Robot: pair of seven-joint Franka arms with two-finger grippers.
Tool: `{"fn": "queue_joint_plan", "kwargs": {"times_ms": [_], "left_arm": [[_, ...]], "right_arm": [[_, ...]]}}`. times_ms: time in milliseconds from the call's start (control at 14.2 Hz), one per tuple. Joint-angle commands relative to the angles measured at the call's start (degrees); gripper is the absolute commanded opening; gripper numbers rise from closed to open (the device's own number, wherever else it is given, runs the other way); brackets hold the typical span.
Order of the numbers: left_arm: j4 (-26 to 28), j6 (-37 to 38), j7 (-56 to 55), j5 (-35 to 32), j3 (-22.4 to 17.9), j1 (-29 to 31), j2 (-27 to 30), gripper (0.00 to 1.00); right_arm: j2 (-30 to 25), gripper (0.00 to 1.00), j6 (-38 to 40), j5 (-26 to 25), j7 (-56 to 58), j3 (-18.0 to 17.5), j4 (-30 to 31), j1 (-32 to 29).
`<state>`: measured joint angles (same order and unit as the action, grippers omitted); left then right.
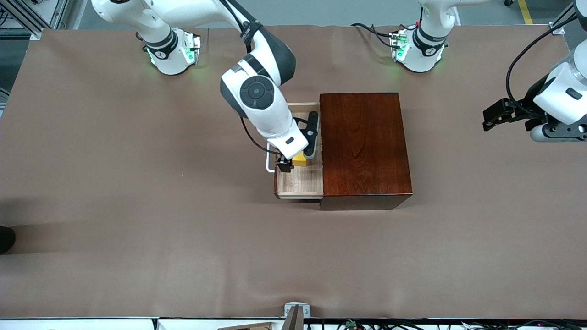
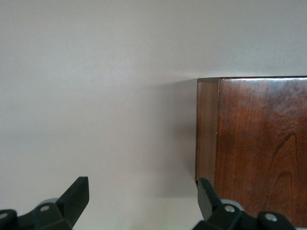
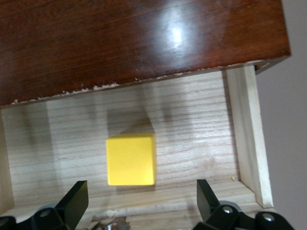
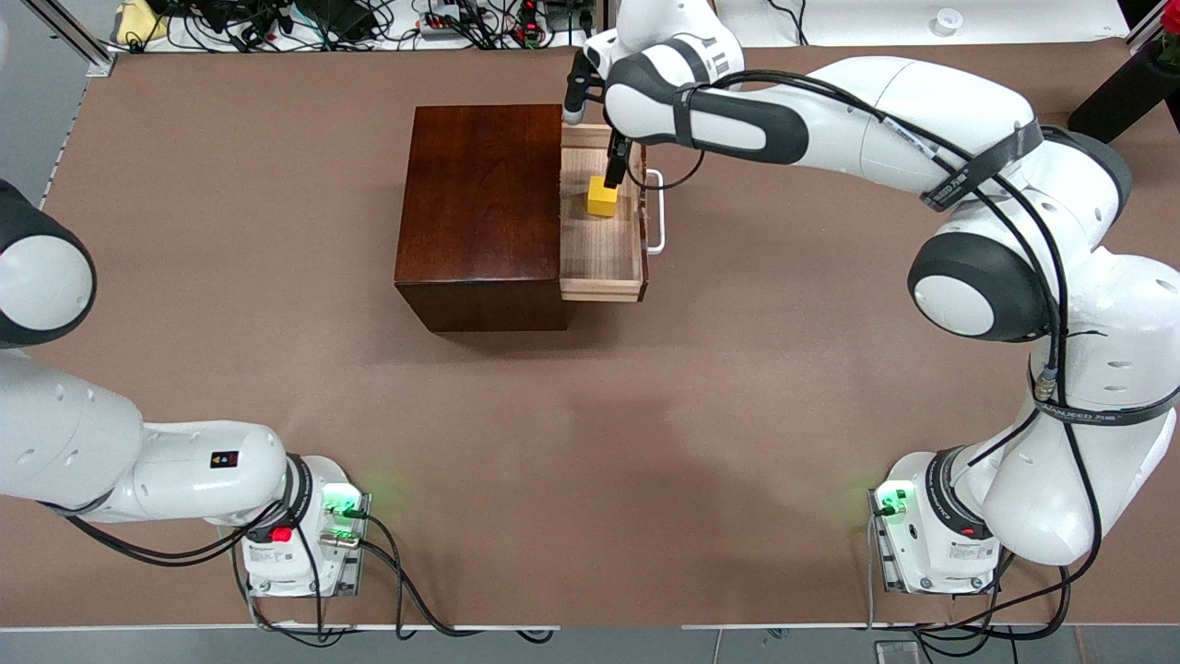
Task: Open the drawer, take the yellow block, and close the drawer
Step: 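Lower the right gripper into the drawer and grasp the yellow cube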
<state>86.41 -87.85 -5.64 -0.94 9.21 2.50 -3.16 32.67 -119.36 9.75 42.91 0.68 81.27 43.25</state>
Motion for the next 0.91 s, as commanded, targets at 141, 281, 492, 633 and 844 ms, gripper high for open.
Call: {"fn": "queue_joint_plan", "kwargs": {"times_ms": [141,281,492,633,844], "left_arm": [[0.69,-0.83,0.28,1.02,0.10,0.58,0.53,1.00],[0.78,-0.83,0.19,1.02,0.02,0.66,0.27,1.00],[0.69,-0.83,0.19,0.76,0.02,0.66,0.00,1.00],[0.69,-0.74,0.19,0.76,-0.07,0.66,0.09,1.00],[0.87,-0.74,0.10,0.76,-0.16,0.66,0.09,1.00]], "right_arm": [[2.83,1.00,-2.80,-3.76,-6.60,0.81,-1.38,3.06],[3.53,1.00,-2.89,-4.82,-7.23,0.73,-1.38,3.24],[4.33,1.00,-2.89,-4.82,-11.17,0.73,-1.38,3.24],[4.59,1.00,-2.89,-7.01,-11.45,0.81,-1.37,3.85],[5.03,1.00,-2.89,-8.43,-11.62,0.81,-1.29,3.86]]}}
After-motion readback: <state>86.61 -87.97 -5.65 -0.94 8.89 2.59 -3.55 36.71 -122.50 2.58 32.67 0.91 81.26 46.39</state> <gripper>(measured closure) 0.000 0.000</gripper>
